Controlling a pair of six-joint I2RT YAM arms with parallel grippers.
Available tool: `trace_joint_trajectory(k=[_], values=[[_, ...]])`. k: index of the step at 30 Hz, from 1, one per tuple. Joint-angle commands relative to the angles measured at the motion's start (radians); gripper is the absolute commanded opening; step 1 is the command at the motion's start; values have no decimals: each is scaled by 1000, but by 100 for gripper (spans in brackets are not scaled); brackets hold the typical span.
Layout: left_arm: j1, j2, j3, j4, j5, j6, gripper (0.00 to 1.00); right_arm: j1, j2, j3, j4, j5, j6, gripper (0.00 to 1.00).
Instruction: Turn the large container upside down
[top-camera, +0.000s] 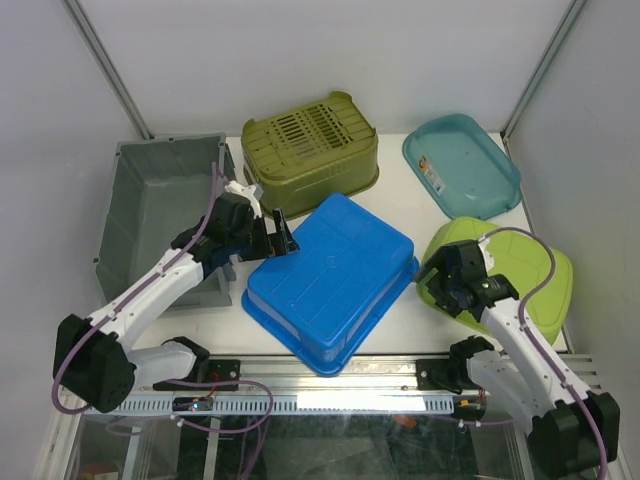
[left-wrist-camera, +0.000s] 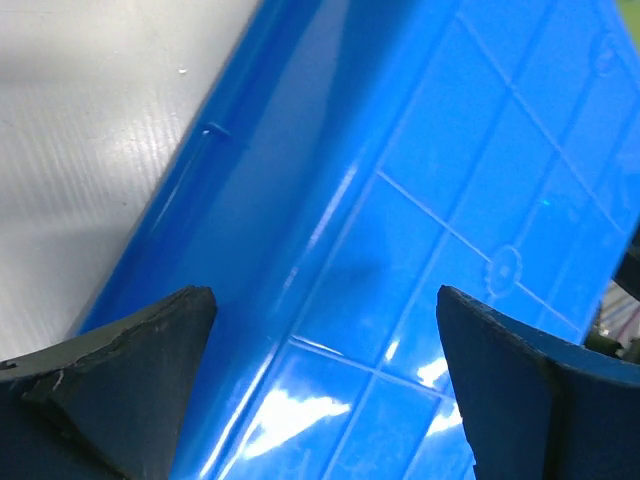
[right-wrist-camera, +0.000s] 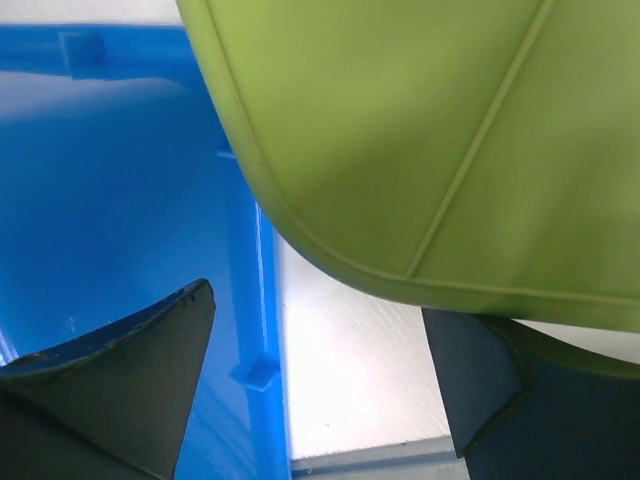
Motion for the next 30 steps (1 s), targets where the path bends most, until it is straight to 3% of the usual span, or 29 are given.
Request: trace_joint_trajectory(k=[1,8,15,20,30], values=[[-7,-85,-28,24,94,-54,99,-10,117,29,271,148,40,88],[-8,-173,-106,21,147,-102,99,-16,280,104,415,108,49,88],[-7,-195,-115,24,157,-109,99,-18,336,199,434,-5,-3,87],[-10,-180,-115,60,174,-116,99,-19,261,275,341,-112,-116,87],[-169,-62,-64,244,173,-209,99,-28,-33,330,115,113,-148,89]])
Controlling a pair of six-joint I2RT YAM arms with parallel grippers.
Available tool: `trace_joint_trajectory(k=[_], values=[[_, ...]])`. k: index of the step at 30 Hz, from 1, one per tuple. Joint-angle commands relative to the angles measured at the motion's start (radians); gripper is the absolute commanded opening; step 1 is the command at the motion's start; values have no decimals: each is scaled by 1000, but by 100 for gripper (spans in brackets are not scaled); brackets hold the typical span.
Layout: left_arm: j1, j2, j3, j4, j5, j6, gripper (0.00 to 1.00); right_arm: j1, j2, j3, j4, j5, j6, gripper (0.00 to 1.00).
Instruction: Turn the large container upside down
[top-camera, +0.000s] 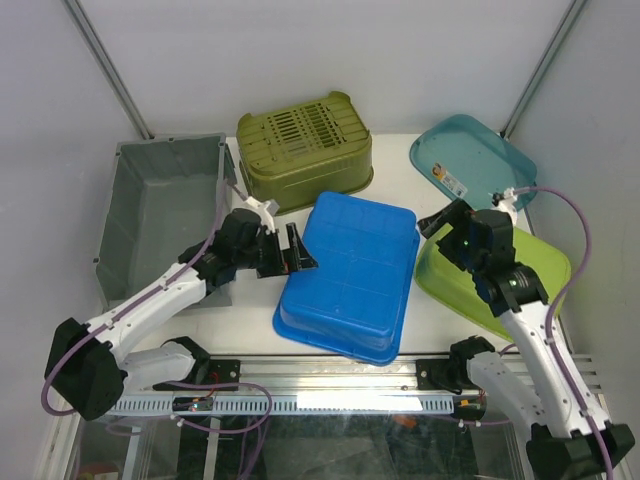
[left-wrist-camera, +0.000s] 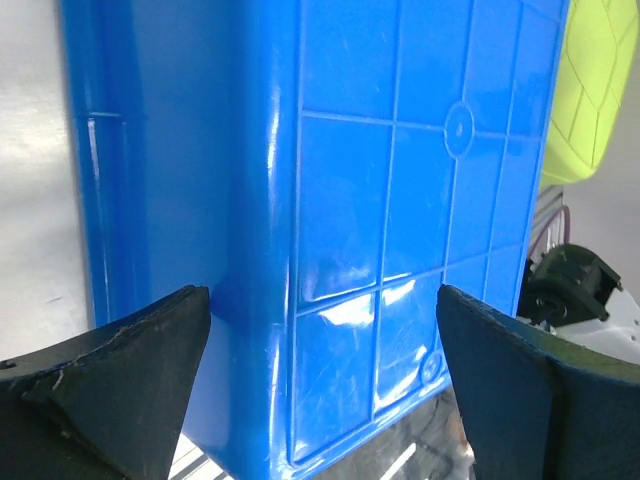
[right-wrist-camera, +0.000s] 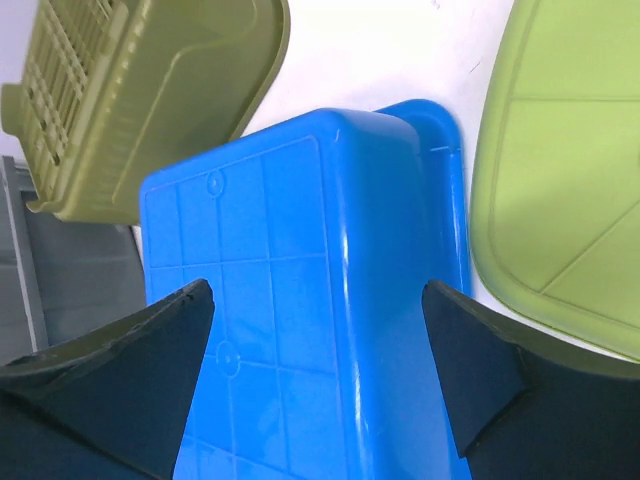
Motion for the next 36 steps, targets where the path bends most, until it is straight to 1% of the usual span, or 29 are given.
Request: trace_joint_trajectory(k=[1,3,4,6,9,14,17,18,20,23,25,27,29,31,33,36], values=[[-97,67,73,151,24,-63,99,-7,-75,52,-87,119,-40,89],[-118,81,109,144,-8,-55,99,-7,-83,63,-99,129,-46,89],[-117,77,130,120,-50,-41,99,-7,-84,68,-104,130,-50,89],[-109,67,195,25,-173,4,99,-8,-82,75,-110,127,-53,89],[-81,56,337,-149,-355,83,99,-8,-83,72,-101,110,-62,89],[-49,77,584,-354,-618,196,99,-7,-74,59,-71,71,-65,89],[30,134,690,-473,-751,231,99,-8,-71,48,-52,50,-56,89],[75,154,696,-488,-763,253,99,-8,-71,42,-47,44,-51,89],[176,188,684,-486,-725,279,99,-8,-70,32,-34,31,-48,89],[248,215,645,-444,-684,310,99,-8,-67,32,-34,21,-49,89],[299,234,605,-404,-615,329,99,-7,-70,25,-34,21,-50,89],[353,257,570,-370,-579,339,99,-7,-70,18,-31,18,-54,89],[374,269,546,-335,-546,349,98,-7,-66,15,-25,5,-60,89],[379,280,539,-307,-516,353,96,-7,-55,5,6,-51,-85,89],[378,294,569,-296,-488,341,94,-7,-31,-2,42,-115,-106,89],[379,314,655,-272,-451,330,97,-7,18,6,74,-164,-121,89]])
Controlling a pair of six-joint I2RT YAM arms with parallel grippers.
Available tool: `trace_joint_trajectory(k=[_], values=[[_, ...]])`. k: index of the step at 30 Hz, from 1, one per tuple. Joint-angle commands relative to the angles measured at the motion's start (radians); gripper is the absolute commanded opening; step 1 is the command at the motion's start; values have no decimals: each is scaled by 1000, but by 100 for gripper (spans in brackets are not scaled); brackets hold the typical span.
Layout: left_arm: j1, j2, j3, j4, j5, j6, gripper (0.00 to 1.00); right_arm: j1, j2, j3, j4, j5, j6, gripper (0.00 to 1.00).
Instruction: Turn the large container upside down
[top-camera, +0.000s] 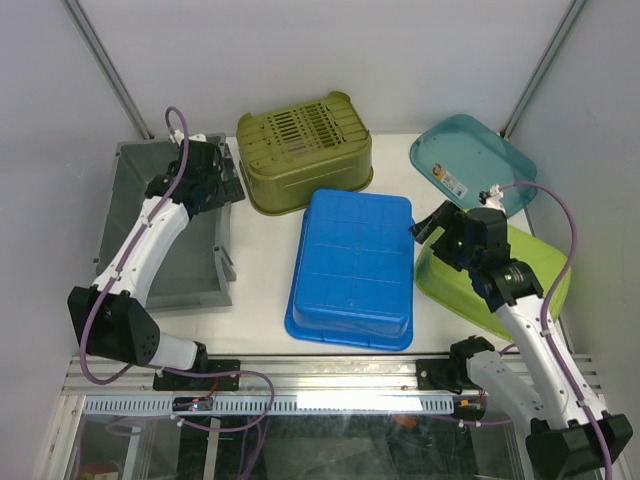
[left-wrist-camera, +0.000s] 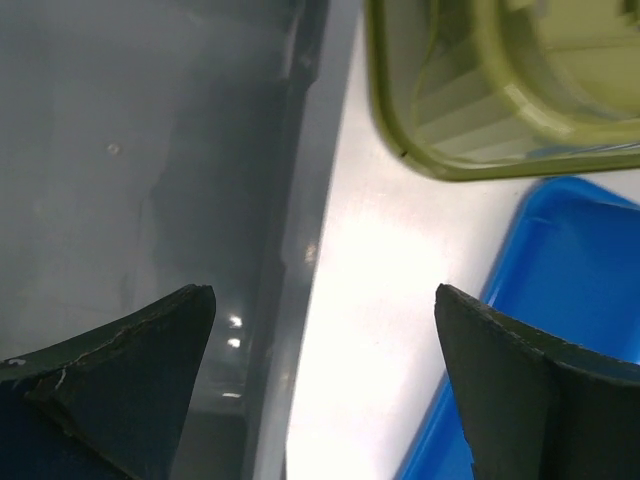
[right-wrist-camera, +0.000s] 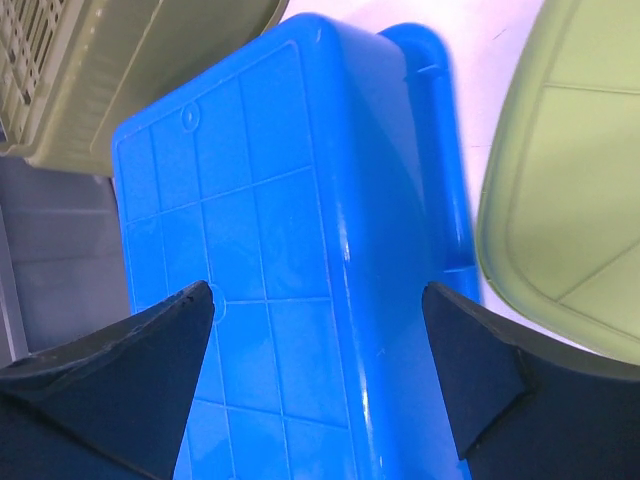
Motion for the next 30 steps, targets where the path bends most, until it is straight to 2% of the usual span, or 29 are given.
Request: trace_joint_trajectory(k=[1,6,13,22,30], values=[[-5,10,156,119,78,14,99,-6,61,14,117,-107,-46,89],[-4,182,355,147,88,-51,99,-6,87,29,144,-93,-48,89],[-2,424,559,202,126,-148,99,-6,81,63,94,-30,-76,89],[33,619,696,224,163,-218,99,-17,97,101,44,20,-120,90],[27,792,819,253,407,-165,99,-33,109,102,38,46,-136,90]])
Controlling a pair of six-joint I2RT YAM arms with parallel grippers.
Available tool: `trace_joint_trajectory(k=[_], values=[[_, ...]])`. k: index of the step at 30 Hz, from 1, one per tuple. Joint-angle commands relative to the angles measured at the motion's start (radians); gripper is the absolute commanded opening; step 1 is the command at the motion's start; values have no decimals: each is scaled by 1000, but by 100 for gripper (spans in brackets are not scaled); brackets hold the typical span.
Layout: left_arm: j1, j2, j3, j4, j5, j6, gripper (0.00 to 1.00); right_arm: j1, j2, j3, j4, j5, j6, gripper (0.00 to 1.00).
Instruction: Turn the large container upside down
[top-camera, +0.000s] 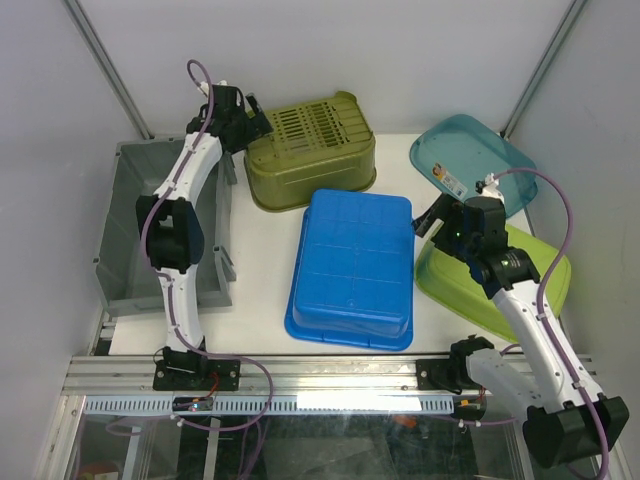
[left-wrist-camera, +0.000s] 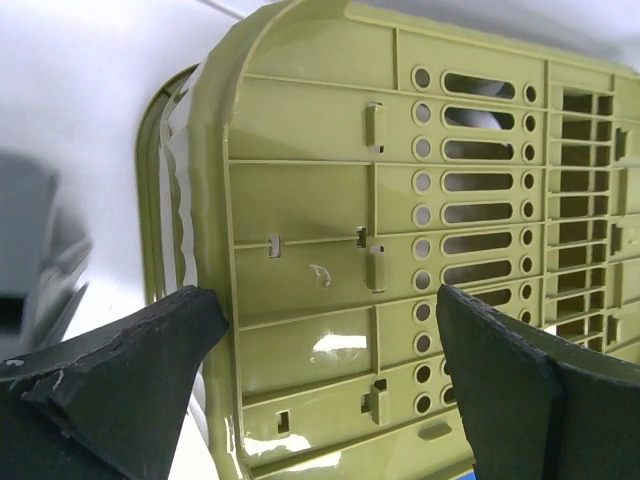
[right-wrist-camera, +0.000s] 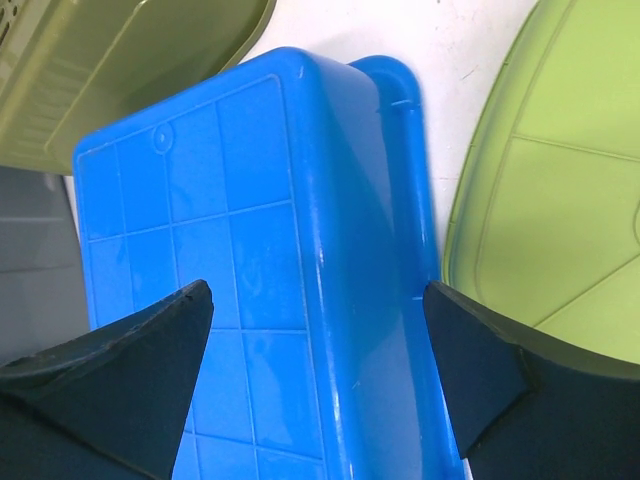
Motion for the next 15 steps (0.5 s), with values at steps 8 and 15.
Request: trace_joint_trajectory(k=[8,15], values=[[-22,201,247,145,408,92,99,-31,-20,27,20,84,-20,90],[-66,264,278,243,497,40,99,-50,1,30,25,107,-10,90]])
